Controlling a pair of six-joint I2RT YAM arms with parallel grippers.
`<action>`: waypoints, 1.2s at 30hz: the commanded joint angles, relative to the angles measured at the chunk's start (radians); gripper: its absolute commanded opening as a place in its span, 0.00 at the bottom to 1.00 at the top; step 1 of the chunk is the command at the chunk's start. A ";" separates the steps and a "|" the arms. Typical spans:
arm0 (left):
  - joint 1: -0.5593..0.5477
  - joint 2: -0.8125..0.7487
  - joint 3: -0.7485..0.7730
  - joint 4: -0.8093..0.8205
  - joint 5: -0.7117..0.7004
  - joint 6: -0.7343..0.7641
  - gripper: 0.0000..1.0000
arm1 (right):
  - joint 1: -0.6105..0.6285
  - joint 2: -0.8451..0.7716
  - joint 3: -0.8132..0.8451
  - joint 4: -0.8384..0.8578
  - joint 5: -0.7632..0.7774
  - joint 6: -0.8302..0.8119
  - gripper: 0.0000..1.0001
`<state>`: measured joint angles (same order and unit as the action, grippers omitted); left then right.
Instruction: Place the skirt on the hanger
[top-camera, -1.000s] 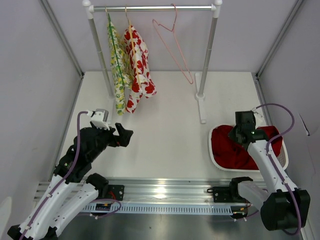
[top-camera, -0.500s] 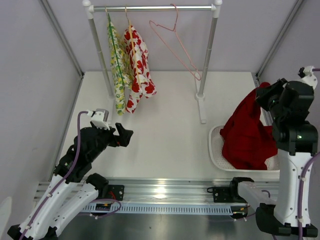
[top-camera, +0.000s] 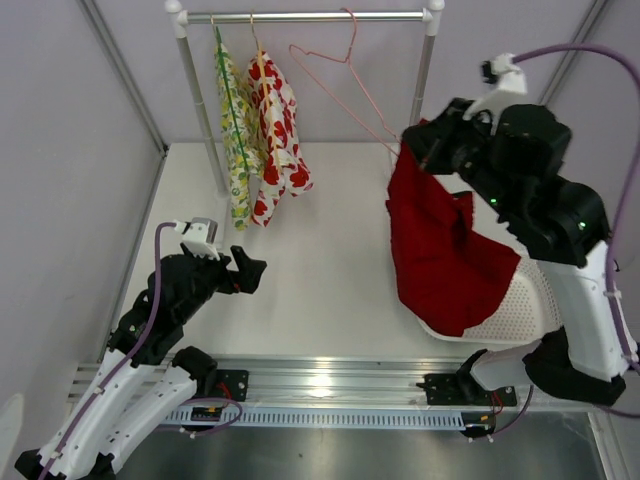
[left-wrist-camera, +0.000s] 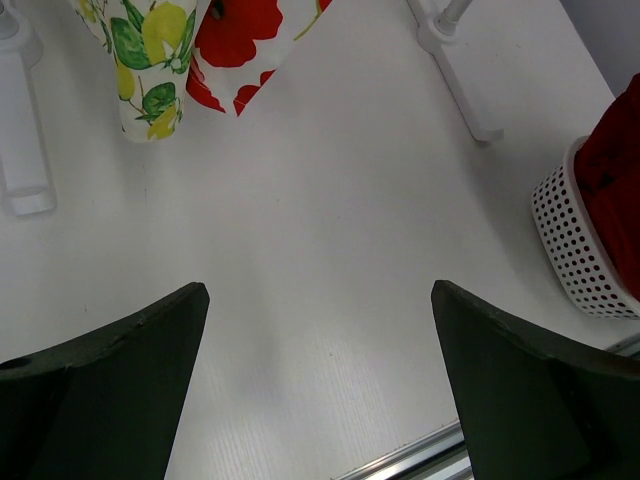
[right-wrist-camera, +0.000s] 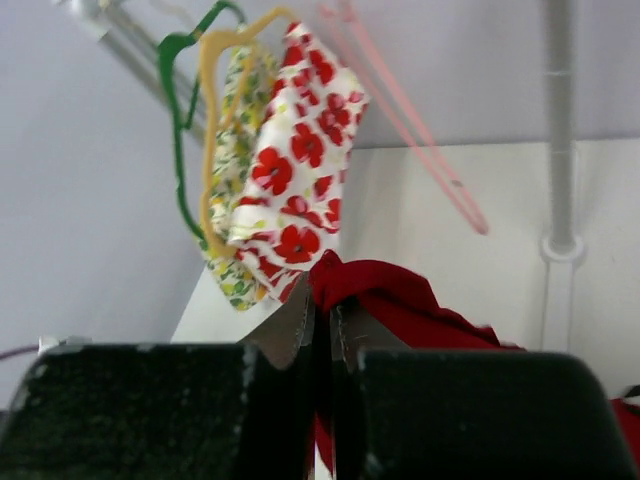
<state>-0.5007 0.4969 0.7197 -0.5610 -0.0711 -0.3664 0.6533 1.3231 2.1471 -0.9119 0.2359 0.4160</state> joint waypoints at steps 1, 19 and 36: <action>0.007 -0.006 0.000 0.032 0.010 -0.002 0.99 | 0.219 0.103 0.118 0.093 0.129 -0.109 0.00; 0.007 0.038 0.017 0.070 0.161 0.018 0.99 | 0.301 0.015 -0.860 0.375 0.198 0.156 0.89; -0.252 0.761 0.032 0.679 -0.025 -0.336 0.79 | -0.541 -0.398 -1.319 0.290 0.012 0.282 0.90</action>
<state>-0.7269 1.1374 0.6674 -0.0921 -0.0463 -0.6594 0.2512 0.9348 0.8593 -0.6460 0.3698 0.7025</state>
